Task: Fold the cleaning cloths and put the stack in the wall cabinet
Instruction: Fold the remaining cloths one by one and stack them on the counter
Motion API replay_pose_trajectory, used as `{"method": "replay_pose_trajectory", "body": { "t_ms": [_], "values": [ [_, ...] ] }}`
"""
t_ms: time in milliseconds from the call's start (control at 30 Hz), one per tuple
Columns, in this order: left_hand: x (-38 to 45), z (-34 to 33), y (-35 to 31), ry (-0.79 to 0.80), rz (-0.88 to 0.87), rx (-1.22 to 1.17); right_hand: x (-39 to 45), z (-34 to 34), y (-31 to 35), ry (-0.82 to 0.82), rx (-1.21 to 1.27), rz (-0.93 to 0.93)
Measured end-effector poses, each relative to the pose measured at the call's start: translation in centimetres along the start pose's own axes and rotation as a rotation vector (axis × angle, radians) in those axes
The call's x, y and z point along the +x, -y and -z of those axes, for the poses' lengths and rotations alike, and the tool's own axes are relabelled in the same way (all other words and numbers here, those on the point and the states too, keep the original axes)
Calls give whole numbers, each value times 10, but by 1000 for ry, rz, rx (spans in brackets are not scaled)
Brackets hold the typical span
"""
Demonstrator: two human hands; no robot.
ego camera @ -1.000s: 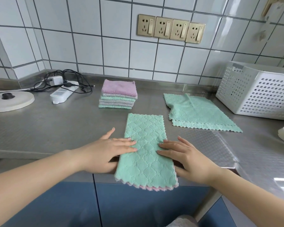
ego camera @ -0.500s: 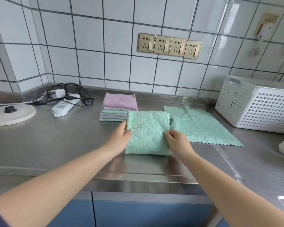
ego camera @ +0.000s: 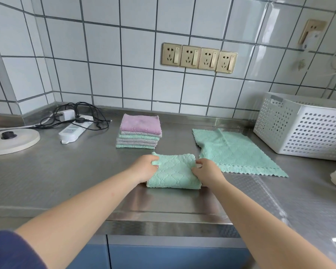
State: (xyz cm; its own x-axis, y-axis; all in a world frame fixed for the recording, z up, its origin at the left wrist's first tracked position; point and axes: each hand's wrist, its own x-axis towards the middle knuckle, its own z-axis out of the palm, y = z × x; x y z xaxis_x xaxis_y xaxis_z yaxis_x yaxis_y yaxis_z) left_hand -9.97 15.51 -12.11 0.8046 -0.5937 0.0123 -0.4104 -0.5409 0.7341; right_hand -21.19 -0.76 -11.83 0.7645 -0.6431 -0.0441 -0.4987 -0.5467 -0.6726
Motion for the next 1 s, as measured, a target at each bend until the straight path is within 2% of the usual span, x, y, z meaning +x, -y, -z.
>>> {"method": "replay_pose_trajectory", "body": {
  "t_ms": [167,267,333,400,467,600,733,867,1000],
  "values": [
    [0,6,-4,-194,-158,224,2,1,-1,-106,162,-69],
    [-1,0,-14,-142,-276,371,-2,-1,9,-219,-18,129],
    [-1,-10,-23,-62,-275,470,-4,-9,22,-227,-192,288],
    [1,-21,-25,12,-225,552,-3,-22,32,-141,-383,357],
    [2,-30,-20,55,-170,583,-2,-36,34,-12,-537,344],
    [0,-35,-4,84,-108,595,-1,-43,22,147,-552,218],
    [-1,-31,0,78,-59,602,-4,-35,15,163,-586,177],
    [0,-23,7,70,67,614,-2,-35,13,162,-614,183],
    [3,-22,5,5,-13,475,-3,-36,14,161,-617,181]
  ]
}}
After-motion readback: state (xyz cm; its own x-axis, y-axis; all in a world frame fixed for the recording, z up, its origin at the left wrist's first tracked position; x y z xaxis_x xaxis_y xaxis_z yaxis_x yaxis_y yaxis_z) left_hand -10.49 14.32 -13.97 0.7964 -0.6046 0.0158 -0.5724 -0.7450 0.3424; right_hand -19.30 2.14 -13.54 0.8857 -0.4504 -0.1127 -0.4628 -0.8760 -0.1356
